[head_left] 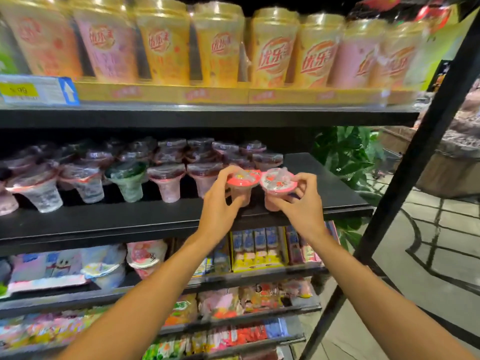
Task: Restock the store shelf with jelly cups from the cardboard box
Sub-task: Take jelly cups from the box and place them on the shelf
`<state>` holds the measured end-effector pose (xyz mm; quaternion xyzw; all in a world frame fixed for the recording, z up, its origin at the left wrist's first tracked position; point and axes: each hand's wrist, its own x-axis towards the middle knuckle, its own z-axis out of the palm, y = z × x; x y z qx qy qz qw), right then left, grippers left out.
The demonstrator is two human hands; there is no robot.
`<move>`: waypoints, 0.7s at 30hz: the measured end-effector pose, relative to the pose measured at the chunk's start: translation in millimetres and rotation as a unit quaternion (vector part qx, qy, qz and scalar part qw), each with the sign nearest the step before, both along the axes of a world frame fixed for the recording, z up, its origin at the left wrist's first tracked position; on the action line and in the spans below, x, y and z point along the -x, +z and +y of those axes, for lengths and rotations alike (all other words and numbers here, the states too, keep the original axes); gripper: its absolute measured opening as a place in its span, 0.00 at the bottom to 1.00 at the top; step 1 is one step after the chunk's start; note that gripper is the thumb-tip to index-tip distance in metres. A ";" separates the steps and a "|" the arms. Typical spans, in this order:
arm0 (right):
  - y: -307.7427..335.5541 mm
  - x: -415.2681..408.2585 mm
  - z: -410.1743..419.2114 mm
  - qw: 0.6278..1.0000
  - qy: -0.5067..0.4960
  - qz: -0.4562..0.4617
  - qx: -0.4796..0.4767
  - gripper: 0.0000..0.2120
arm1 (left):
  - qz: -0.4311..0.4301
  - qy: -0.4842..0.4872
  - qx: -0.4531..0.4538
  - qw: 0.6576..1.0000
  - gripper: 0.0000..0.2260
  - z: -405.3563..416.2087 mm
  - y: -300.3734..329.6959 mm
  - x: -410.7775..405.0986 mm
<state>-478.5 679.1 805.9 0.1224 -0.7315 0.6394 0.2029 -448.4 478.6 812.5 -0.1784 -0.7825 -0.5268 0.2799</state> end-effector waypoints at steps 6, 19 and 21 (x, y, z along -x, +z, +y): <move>-6.0 28.6 9.9 0.999 0.043 -0.029 -0.017 0.30 | -0.020 0.048 0.027 0.998 0.26 9.4 -16.4 14.8; -2.6 49.1 14.6 0.997 0.061 -0.026 -0.050 0.31 | -0.053 0.093 0.127 0.986 0.26 3.0 -13.7 26.3; -4.2 50.7 16.2 0.997 0.065 -0.028 -0.039 0.31 | -0.049 0.102 0.142 0.983 0.26 3.5 -13.5 27.1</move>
